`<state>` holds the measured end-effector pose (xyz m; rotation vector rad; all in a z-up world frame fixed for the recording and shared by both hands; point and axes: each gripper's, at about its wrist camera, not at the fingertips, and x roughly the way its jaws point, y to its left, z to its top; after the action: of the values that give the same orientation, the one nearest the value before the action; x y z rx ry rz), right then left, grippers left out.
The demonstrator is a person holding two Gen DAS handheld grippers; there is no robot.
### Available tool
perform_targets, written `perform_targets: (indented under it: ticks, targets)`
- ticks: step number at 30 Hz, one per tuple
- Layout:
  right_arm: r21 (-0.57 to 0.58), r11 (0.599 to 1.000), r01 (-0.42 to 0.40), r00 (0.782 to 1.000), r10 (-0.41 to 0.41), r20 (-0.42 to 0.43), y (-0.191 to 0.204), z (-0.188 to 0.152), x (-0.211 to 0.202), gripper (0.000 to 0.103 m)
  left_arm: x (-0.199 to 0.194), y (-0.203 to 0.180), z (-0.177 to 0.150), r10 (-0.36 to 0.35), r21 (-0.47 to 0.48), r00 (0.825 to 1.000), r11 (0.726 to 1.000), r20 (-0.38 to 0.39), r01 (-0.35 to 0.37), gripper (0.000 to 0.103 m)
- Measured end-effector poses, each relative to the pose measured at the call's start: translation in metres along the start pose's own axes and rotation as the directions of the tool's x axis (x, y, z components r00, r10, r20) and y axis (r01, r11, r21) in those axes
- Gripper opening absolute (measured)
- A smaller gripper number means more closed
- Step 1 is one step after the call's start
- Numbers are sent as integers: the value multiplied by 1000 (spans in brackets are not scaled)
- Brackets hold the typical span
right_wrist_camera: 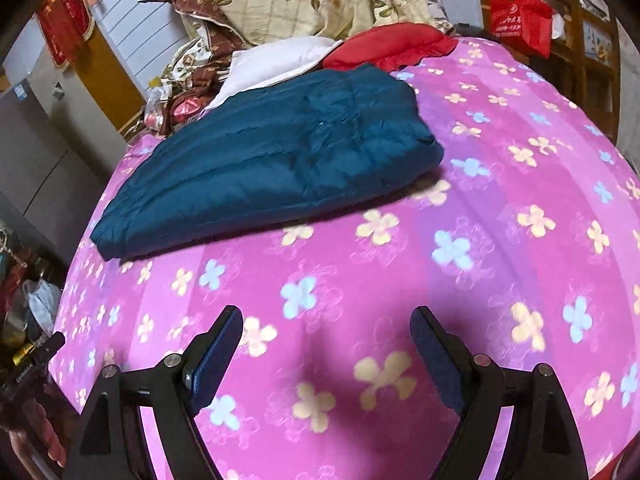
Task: Fold large clothes
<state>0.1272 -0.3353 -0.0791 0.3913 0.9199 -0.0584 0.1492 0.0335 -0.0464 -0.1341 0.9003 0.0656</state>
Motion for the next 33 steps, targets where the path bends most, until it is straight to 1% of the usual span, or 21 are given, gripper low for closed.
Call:
perform_targets:
  ticks: [5, 11, 21, 27, 29, 30, 31, 33]
  targets:
    - [-8, 1000, 0, 1000, 0, 13, 1, -3, -8, 84, -4, 2, -3, -6, -7, 1000, 1000, -7, 6, 75]
    - [27, 1000, 10, 1000, -10, 7, -11, 0, -4, 84, 0, -4, -2, 11, 13, 1000, 1000, -10, -11, 75]
    - [76, 997, 15, 999, -12, -34, -29, 9, 23, 84, 28, -10, 3, 58, 46, 997, 997, -58, -55, 75]
    - [101, 995, 1, 999, 4, -46, -34, 17, 41, 84, 53, -13, 10, 73, 57, 993, 996, -93, -68, 75]
    - [121, 992, -23, 999, 29, -44, -37, 21, 47, 84, 61, -13, 14, 60, 55, 993, 997, -100, -55, 75]
    - [139, 989, -41, 998, 47, -42, -39, 24, 50, 84, 66, -12, 18, 38, 46, 994, 998, -103, -33, 75]
    - [163, 984, -65, 997, 72, -36, -41, 28, 53, 84, 71, -10, 23, 9, 32, 994, 999, -107, -5, 75]
    - [208, 972, -107, 993, 114, -19, -45, 35, 59, 84, 81, -1, 37, -77, -27, 991, 997, -108, 74, 75]
